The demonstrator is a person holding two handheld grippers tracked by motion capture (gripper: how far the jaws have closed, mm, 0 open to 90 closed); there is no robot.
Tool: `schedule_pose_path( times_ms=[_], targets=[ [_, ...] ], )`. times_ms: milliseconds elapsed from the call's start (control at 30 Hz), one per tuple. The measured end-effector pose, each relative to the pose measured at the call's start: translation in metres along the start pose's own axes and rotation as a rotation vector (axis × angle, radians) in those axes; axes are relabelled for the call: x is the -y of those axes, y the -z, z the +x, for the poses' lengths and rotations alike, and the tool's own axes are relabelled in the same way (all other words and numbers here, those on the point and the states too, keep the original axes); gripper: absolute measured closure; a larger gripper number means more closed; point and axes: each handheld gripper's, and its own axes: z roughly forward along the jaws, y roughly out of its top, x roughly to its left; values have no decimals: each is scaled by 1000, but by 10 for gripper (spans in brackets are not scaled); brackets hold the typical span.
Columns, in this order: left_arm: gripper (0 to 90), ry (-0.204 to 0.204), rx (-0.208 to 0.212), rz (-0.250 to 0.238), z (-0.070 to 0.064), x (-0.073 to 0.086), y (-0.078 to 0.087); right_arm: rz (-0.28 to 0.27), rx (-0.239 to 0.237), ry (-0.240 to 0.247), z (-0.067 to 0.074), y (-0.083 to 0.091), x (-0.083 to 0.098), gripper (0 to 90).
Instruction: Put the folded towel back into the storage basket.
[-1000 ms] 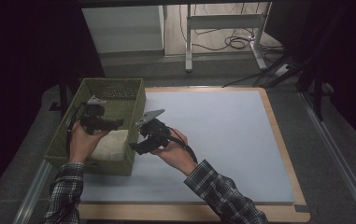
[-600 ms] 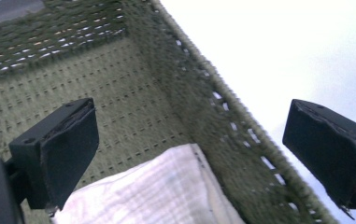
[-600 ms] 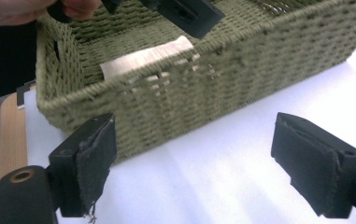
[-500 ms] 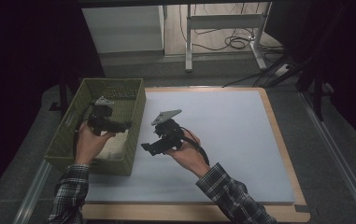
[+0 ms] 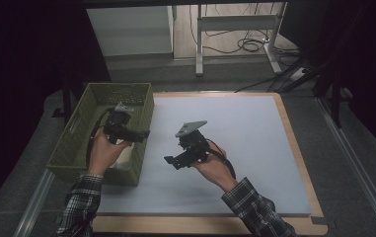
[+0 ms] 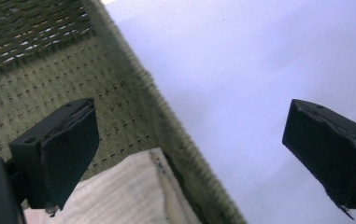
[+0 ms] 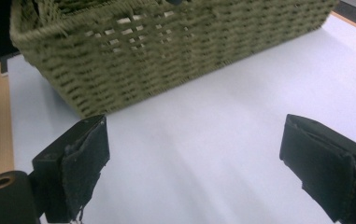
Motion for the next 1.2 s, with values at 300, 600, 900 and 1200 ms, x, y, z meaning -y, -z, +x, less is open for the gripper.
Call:
schedule_pose_path(
  times_ms=[300, 600, 900, 1200],
  targets=[
    [41, -22, 6, 2, -20, -8, -7, 13, 29, -32, -16, 16, 22, 81],
    [40, -44, 24, 0, -43, -15, -12, 22, 57, -48, -27, 33, 42, 80],
    [36, -72, 63, -27, -66, -20, -20, 23, 85, -67, -37, 50, 61, 80],
    [33, -90, 119, -55, -90, -17, -30, 32, 134, -80, -45, 73, 87, 80]
  ],
)
